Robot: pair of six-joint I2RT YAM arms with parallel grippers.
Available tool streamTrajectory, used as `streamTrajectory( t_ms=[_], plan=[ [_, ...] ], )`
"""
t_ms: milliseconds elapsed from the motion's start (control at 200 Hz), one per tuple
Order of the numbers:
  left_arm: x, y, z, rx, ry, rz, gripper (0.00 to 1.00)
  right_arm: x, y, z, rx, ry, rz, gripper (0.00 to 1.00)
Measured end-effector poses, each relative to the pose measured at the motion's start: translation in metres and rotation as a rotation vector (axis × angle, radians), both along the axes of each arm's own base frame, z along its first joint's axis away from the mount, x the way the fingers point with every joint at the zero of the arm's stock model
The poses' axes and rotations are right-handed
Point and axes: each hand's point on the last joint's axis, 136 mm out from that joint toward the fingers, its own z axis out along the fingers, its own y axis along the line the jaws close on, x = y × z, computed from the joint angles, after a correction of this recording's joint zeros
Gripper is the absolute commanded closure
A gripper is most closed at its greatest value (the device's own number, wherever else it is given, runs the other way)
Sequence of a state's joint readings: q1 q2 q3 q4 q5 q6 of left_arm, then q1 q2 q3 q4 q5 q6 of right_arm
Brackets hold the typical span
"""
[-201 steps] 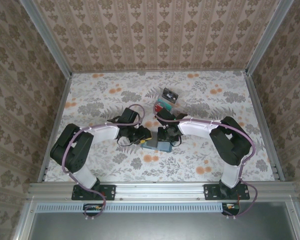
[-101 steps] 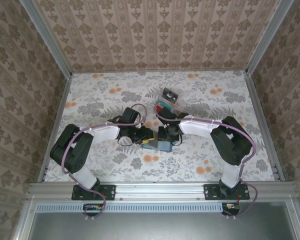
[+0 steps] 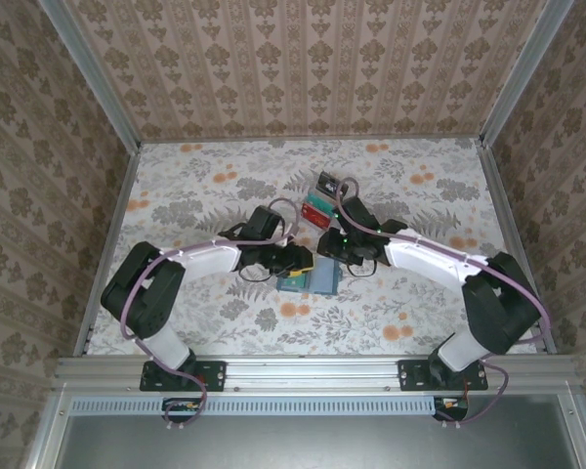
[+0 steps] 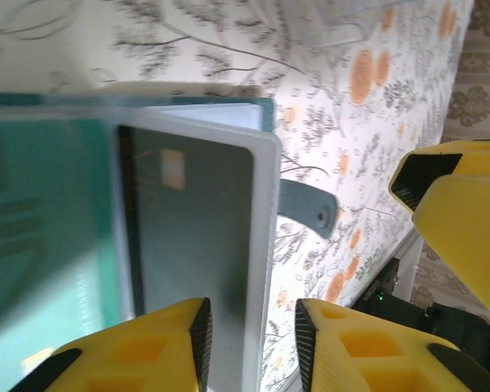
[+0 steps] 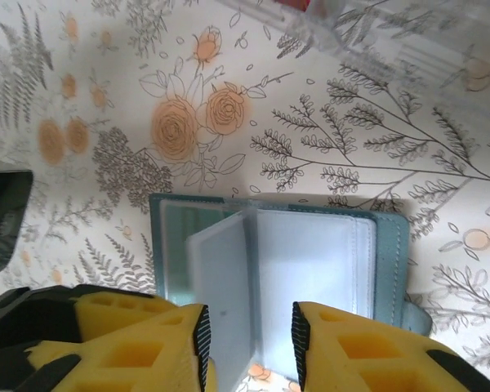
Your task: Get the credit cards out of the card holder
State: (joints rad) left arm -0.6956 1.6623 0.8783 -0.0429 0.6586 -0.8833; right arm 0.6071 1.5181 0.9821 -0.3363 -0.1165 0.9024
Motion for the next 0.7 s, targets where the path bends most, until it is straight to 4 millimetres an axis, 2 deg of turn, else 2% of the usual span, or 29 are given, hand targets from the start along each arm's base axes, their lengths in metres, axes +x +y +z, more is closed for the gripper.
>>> streamTrajectory(
  t_ms=[130, 200, 270, 405, 550, 700],
  plan=[
    [-0.003, -0.016, 0.001, -0.005, -0.002, -0.032, 0.51, -0.002, -0.01, 0.012, 0.013, -0.034, -0.035, 0.61],
    [-0.005, -0.018, 0.0, 0.006, 0.001, -0.039, 0.48, -0.002, -0.011, 0.016, 0.014, -0.046, -0.041, 0.61],
    [-0.005, -0.014, -0.004, 0.028, 0.006, -0.029, 0.43, -0.001, -0.012, 0.016, 0.013, -0.048, -0.042, 0.62],
    [0.007, 0.004, -0.004, 0.077, 0.0, 0.039, 0.42, -0.004, -0.01, 0.014, 0.005, -0.045, -0.031, 0.66],
    [0.021, 0.026, 0.005, 0.107, -0.025, 0.115, 0.48, -0.008, -0.002, -0.003, -0.036, -0.011, 0.0, 0.72],
    [0.022, 0.029, 0.004, 0.118, -0.019, 0.125, 0.56, -0.016, 0.006, -0.031, -0.097, 0.061, 0.035, 0.73]
  ],
)
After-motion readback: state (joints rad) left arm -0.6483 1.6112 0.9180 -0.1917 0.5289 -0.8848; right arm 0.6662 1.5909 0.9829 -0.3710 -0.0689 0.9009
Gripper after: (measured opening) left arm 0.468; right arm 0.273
